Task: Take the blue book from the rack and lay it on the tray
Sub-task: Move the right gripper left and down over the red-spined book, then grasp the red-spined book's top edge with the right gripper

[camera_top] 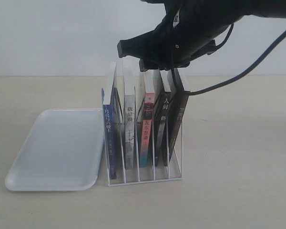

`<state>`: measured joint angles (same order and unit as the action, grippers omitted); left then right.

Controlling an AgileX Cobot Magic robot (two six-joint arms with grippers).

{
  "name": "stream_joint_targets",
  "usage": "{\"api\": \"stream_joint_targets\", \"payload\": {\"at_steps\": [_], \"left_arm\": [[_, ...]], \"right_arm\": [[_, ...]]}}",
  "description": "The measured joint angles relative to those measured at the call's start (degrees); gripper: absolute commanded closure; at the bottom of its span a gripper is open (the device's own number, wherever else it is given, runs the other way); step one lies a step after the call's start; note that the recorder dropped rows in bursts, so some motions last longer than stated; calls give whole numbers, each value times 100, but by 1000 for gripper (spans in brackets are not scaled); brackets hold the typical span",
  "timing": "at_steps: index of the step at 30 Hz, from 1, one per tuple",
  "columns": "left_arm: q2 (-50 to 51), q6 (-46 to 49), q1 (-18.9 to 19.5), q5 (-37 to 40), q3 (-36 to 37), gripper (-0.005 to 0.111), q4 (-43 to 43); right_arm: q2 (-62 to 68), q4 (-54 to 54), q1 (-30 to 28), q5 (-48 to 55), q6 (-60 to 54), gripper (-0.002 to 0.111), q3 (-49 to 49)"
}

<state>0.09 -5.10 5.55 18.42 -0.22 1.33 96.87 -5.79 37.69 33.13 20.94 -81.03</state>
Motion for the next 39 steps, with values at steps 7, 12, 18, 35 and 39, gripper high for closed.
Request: {"api": "stream_joint_targets", "payload": {"at_steps": [7, 12, 18, 35, 39], "left_arm": [[0, 0, 0, 0, 0, 103, 0], [0, 0, 0, 0, 0, 103, 0], [0, 0, 0, 0, 0, 103, 0], [0, 0, 0, 0, 0, 103, 0], [0, 0, 0, 0, 0, 103, 0]], "right_arm": [[0, 23, 0, 63, 10, 68, 0], [0, 82, 0, 97, 10, 68, 0], [0, 130, 0, 97, 23, 68, 0], [415, 255, 9, -46, 22, 68, -13], [415, 255, 9, -56, 22, 102, -13]]}}
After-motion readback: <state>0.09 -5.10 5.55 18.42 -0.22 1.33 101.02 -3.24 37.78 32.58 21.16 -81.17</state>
